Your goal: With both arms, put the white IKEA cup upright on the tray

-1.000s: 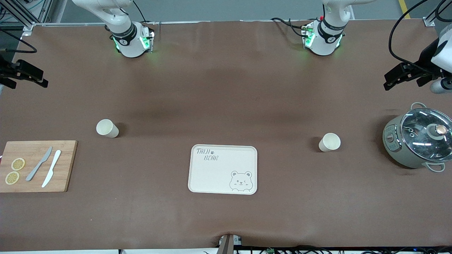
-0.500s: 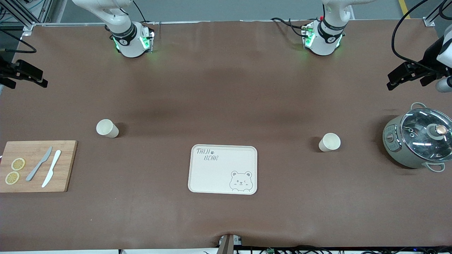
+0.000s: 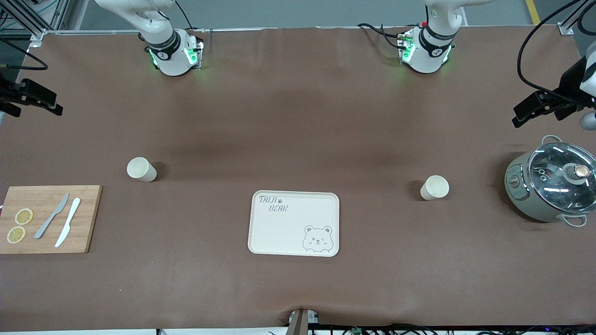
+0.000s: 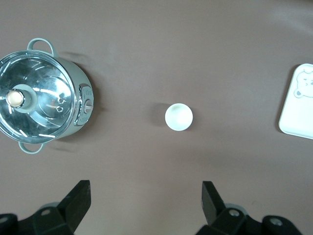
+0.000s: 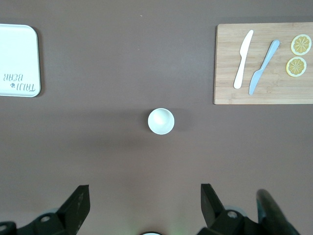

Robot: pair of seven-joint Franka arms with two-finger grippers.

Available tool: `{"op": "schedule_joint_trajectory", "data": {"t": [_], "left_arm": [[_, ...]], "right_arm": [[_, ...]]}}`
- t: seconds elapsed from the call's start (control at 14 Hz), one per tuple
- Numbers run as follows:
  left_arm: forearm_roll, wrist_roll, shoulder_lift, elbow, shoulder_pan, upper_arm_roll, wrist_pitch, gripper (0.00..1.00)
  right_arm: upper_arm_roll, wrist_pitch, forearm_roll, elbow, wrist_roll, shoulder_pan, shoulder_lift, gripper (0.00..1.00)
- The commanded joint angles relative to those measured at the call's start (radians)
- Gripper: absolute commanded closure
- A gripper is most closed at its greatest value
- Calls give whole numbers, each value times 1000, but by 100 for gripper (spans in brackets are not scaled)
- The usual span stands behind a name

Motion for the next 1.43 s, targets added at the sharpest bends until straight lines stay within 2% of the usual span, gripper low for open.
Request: {"op": "schedule_joint_trajectory", "data": {"t": [0.0,0.29,0.57,1.0,1.36], "left_arm": [[20,-8,-14,-83,8,-6,74,0],[20,-6,14,-123,7,-9,121,0],[20,-5,81,-147,5,-9,232,0],[9,-17,129,-257,2,-10,426,0],[9,-32,212,-300,-10,-17,542,0]], "right_arm": [[2,-2,-17,-8,-11,-4,-8,0],[2,-2,-17,-8,-11,-4,-8,0],[2,-2,-17,-8,-11,-4,-8,0],[2,-2,-17,-8,-11,-4,-8,0],[2,-2,-17,-8,-11,-6,-8,0]]}}
